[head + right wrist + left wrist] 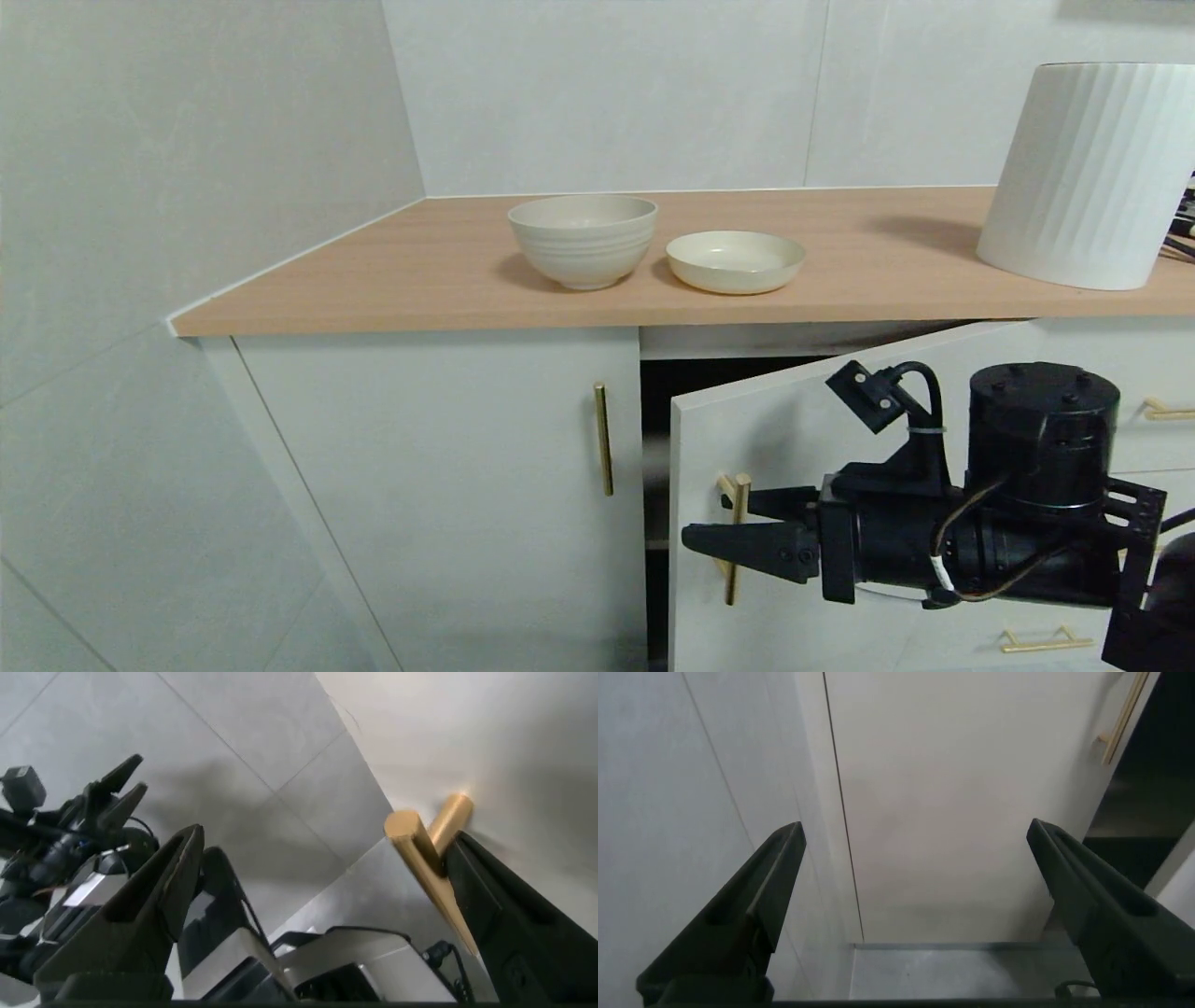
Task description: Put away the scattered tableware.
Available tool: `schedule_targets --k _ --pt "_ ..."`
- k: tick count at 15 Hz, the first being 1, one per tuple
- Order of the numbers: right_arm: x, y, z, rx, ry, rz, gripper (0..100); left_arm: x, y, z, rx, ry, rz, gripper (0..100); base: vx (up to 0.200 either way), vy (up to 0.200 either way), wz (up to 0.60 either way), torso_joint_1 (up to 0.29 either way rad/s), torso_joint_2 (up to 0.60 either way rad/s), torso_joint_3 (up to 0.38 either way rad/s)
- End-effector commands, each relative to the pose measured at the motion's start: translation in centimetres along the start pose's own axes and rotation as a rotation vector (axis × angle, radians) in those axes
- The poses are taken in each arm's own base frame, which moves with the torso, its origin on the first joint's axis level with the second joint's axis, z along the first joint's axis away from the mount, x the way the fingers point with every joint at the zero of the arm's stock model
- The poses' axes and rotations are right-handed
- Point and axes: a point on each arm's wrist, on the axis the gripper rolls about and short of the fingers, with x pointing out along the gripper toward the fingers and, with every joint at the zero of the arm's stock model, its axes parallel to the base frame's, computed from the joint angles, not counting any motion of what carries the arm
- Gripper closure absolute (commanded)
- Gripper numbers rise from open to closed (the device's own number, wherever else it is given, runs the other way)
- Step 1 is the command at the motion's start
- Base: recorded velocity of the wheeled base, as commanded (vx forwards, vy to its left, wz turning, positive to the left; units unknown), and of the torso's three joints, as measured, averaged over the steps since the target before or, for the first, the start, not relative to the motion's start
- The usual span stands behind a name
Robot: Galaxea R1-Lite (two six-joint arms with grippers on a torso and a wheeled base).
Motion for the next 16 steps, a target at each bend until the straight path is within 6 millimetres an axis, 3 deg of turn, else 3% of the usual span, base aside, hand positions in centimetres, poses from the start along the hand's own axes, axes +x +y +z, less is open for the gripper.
schedule_targets --k 1,6,8,10,13,16 --pt "-0.9 0.5 -0.2 -0.009 -0.008 0.007 0 0.0 0.0 0.0 0.001 0.0 -0.001 0 0.0 0.0 0.0 0.0 0.0 0.0" --pt "0.2 0.7 -1.2 0.004 0.047 0.035 0 -1.0 -0.1 3.0 -0.071 -0.108 -0.049 0 0.0 0.0 0.0 0.0 0.0 0.0" --pt "0.4 0.8 -1.5 0.005 0.059 0.041 0 -1.6 -0.7 5.3 -0.063 -0.049 -0.34 0 0.0 0.0 0.0 0.0 0.0 0.0" --pt "0.4 0.9 -1.4 0.003 0.057 0.044 0 -0.9 -1.1 8.3 -0.091 0.061 -0.528 0 0.0 0.0 0.0 0.0 0.0 0.0" --pt "0.3 0.9 -1.4 0.001 0.054 0.045 0 3.6 -1.5 12.6 -0.188 0.235 -0.711 0 0.0 0.0 0.0 0.0 0.0 0.0" --pt "0.3 1.0 -1.3 0.0 0.051 0.047 0 11.5 -2.0 14.1 -0.241 0.361 -0.81 0 0.0 0.0 0.0 0.0 0.0 0.0"
